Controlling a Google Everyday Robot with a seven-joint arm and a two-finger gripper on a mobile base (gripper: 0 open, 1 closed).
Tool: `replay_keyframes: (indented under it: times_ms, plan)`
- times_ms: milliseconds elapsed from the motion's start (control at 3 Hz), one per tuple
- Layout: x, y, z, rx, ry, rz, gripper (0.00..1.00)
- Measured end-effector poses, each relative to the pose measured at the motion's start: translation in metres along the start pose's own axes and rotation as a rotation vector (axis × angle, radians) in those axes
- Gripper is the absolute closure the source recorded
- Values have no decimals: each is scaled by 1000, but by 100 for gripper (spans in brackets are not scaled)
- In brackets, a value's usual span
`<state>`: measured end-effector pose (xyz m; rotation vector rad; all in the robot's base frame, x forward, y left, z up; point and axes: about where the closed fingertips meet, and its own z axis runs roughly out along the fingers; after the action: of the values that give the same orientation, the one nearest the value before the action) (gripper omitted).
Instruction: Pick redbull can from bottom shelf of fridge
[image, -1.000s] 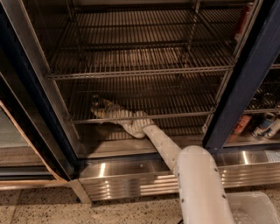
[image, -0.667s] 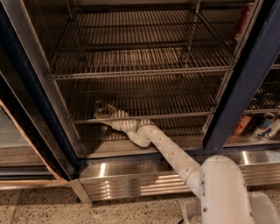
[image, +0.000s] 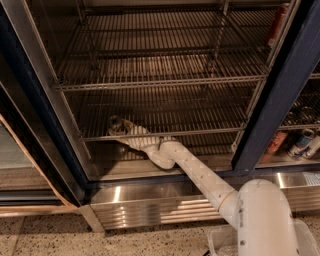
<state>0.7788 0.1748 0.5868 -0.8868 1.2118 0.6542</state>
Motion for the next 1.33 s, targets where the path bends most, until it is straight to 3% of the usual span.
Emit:
replay_keyframes:
  times_ms: [1000, 1333]
  plan:
    - [-12, 19, -42, 20, 17, -46, 100]
    - [-29, 26, -56, 21, 34, -109, 100]
